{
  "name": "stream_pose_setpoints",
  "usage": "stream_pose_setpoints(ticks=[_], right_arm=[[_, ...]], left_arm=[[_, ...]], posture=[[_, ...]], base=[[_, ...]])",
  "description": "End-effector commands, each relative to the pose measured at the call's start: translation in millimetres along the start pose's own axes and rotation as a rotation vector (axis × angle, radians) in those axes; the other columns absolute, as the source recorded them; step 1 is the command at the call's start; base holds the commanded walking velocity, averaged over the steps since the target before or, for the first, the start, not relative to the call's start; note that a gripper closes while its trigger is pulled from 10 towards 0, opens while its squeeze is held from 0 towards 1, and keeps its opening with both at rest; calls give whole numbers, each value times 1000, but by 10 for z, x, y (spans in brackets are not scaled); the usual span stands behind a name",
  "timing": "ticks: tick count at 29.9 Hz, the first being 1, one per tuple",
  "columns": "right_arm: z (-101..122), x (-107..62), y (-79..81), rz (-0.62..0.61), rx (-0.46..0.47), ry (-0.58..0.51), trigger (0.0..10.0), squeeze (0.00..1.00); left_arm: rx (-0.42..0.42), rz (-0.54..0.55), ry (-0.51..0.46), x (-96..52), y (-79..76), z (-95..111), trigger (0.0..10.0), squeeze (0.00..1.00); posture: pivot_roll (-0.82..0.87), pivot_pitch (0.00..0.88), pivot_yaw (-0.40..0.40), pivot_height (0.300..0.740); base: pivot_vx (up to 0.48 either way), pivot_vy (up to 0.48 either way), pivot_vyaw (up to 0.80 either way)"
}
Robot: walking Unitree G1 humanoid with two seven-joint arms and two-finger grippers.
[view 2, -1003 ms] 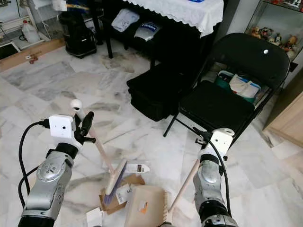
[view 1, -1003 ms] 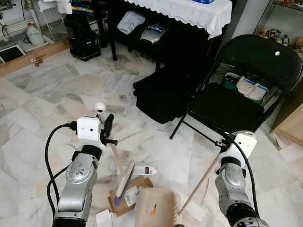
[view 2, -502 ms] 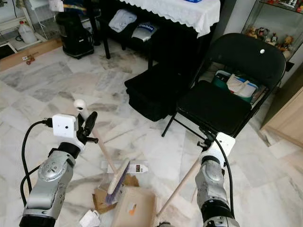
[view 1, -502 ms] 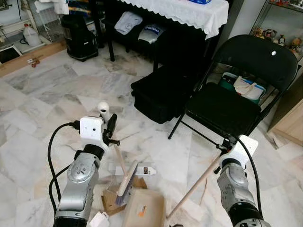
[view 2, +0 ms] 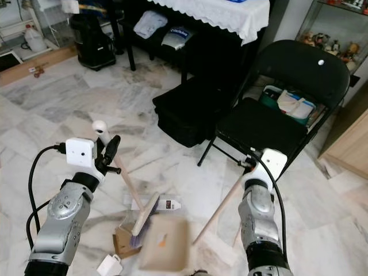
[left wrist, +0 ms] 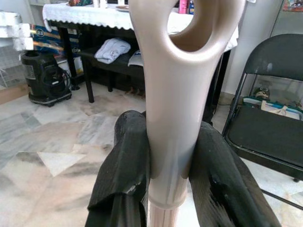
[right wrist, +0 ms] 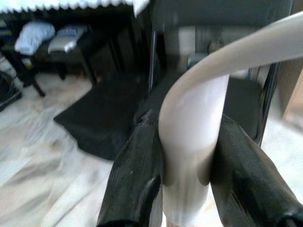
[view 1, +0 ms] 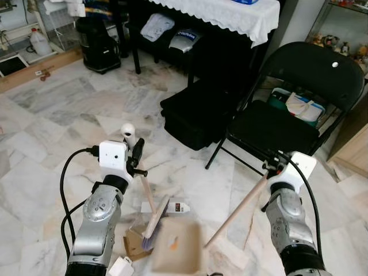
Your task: Sweep floor
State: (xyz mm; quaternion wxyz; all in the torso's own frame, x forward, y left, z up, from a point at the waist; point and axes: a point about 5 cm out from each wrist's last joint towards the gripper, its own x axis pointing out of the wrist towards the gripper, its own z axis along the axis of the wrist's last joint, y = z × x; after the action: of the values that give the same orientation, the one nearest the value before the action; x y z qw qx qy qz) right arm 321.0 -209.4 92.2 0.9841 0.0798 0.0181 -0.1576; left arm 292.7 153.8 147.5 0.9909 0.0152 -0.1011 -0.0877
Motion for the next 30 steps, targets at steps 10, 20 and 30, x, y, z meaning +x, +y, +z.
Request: stream_pose_setpoints(ticks=[10,20,30], right_arm=[[411,-59,197,145,-160,-275,10000,0],[-9,-181,148,193,-200,-193,10000,0],[-265,-254,125,229,-239,-135,10000,0]], left_arm=[[8,51,-66,26,56,119,10000,0],[95,77,-50,33,179,137,10000,0],[375,-36,136,89,302,42,10000,0]], posture=[[111,131,-64,740],[117,139,-61,740],[127,150,-50,740]], base=[[0,0,0],[0,0,0],[0,0,0]])
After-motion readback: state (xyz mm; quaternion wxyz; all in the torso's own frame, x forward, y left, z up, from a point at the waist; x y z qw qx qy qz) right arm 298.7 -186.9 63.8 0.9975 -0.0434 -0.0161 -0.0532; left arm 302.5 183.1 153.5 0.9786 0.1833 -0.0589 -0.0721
